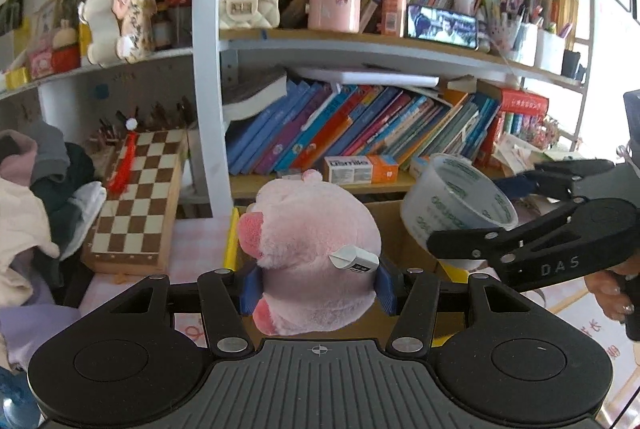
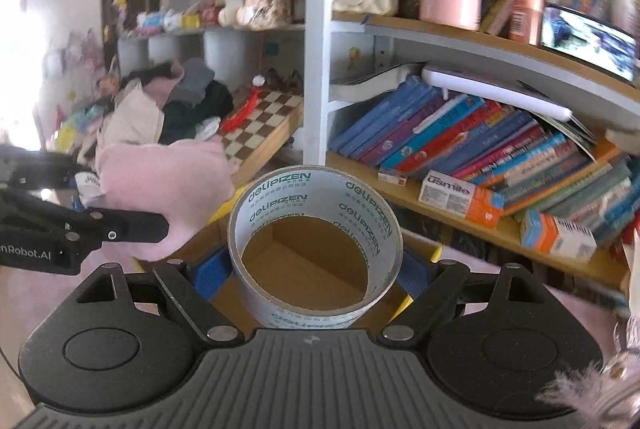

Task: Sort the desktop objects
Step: 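Lift the tape roll with right gripper while left gripper carries the pig over the yellow box, then lower the tape roll into the box and open right gripper while left gripper releases the pig inside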

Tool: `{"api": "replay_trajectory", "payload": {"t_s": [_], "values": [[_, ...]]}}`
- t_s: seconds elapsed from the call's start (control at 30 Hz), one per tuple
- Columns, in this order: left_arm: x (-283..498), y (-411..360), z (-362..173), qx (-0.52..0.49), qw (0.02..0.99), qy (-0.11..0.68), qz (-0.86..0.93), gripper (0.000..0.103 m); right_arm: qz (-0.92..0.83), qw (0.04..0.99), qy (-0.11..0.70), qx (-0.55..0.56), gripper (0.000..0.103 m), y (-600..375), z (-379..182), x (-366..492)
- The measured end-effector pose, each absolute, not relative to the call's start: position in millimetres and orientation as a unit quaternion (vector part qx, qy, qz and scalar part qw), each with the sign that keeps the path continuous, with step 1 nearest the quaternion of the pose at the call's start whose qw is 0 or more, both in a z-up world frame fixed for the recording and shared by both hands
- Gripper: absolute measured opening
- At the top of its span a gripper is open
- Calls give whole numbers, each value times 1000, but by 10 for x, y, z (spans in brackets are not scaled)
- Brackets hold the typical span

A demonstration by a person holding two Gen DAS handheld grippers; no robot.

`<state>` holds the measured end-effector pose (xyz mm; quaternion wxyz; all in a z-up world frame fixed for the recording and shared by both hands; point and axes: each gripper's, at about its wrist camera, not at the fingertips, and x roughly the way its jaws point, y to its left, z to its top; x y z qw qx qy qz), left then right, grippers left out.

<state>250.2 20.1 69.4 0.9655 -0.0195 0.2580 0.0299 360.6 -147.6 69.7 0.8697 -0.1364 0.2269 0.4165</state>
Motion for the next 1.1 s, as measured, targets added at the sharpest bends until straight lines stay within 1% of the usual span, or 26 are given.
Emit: {"api": "replay_trajectory", "payload": {"t_s": [0.37, 0.67, 0.87, 1.1], "values": [[3152, 298, 396, -1, 945, 324, 39, 54, 466, 812, 239, -256, 85, -940, 314, 4271], [3339, 357, 134, -4, 925, 377, 41, 54, 508, 739, 260, -357, 85, -774, -24, 4384], [3402, 387, 1, -8, 913, 406, 39, 55, 510, 714, 283, -386, 85, -718, -172, 4442], [3439, 382, -59, -7, 906, 423, 32, 55, 514, 703, 301, -389, 85, -717, -264, 4462]]}}
